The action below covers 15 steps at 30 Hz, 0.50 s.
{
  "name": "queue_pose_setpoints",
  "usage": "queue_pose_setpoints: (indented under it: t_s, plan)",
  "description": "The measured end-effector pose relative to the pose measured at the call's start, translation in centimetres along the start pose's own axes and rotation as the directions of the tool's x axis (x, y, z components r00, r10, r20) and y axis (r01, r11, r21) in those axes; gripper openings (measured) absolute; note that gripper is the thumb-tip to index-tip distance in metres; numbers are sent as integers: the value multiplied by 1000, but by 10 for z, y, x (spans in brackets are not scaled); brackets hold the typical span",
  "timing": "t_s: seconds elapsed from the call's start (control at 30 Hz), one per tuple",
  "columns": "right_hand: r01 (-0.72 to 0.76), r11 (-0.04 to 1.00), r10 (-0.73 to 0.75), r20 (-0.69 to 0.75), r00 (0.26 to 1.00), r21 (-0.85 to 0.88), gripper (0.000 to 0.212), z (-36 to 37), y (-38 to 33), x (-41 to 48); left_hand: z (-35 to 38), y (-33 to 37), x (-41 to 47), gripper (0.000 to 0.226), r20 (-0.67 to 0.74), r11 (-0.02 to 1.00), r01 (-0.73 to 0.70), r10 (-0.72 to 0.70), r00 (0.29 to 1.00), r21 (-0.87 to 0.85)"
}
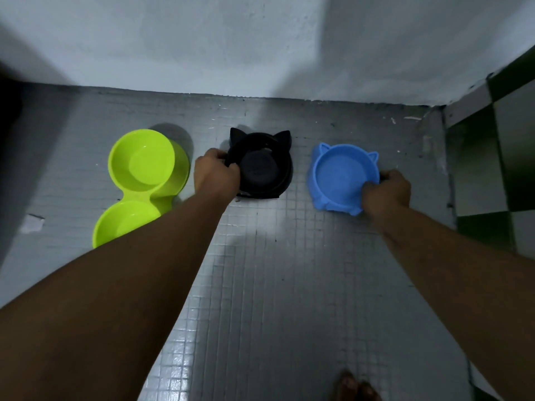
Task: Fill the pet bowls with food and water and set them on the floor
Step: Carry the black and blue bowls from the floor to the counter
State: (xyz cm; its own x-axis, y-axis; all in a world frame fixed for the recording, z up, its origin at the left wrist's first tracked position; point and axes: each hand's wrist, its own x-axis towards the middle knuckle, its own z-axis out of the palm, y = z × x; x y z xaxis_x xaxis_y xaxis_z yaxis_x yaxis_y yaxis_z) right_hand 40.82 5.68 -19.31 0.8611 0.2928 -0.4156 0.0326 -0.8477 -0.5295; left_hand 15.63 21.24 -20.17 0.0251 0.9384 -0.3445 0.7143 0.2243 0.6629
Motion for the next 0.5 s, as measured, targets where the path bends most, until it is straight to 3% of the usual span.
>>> queue_pose_setpoints:
  t_s: [0.27,0.4,0.5]
  plan:
    - [86,996,-86,-31,996,-18,23,-3,-9,-9,2,-10,-7,27,-46,996,-86,87,995,27]
    - [195,980,-197,29,980,47,33,-10,-4,-18,-5,-8,-14,51,22,987,-114,117,993,-116]
    - [175,972,-192,100,976,159,43,-24,-7,-33,-16,3,-23,57,65,953,-41,63,996,-300]
